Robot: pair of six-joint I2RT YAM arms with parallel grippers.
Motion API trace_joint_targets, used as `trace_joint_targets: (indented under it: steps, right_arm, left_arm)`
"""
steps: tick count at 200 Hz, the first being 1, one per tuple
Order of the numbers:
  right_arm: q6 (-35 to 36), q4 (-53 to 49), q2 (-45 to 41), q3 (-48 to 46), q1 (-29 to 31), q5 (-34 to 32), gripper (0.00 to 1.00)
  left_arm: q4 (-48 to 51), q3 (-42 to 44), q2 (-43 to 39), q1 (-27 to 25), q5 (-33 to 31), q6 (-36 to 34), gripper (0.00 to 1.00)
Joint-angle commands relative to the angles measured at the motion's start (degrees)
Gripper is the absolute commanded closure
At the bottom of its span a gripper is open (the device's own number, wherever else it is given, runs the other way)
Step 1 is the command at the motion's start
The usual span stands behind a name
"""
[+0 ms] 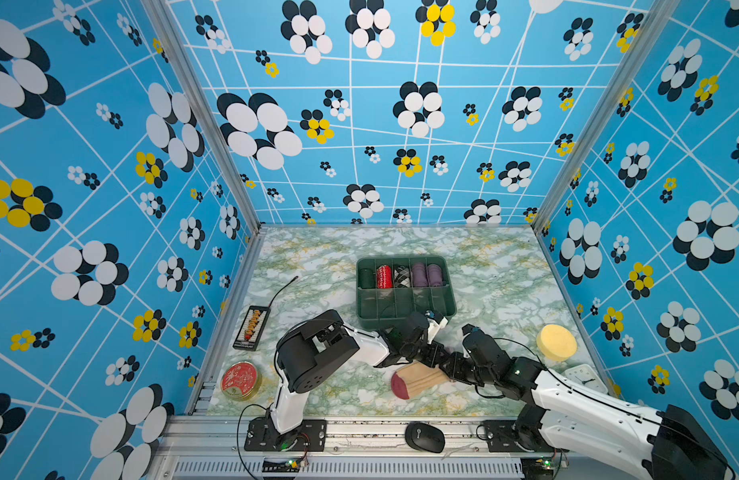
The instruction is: Roll the socks
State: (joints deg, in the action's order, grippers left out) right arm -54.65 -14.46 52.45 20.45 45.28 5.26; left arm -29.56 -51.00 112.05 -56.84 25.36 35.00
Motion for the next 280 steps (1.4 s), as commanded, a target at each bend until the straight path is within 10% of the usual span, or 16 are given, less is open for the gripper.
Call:
trace_joint_targets:
  steps: [1, 108, 280]
  right_arm:
    - [2.46, -5.20, -2.26, 2.62, -0.45, 0.45, 0.71]
    - [7.98, -12.26, -8.01, -0.27, -11.73, 5.18, 0.78]
    - [11.85, -12.15, -2.96, 1.54, -11.88, 8.01, 0.89]
  left_arm:
    - [5.08, 1.80, 3.09, 0.76, -2.23, 0.00, 1.00]
    - [3.41, 2.61, 3.18, 1.80, -1.35, 0.68, 1.00]
    - [4.72, 1.09, 4.12, 1.94, 0.26, 0.99, 1.00]
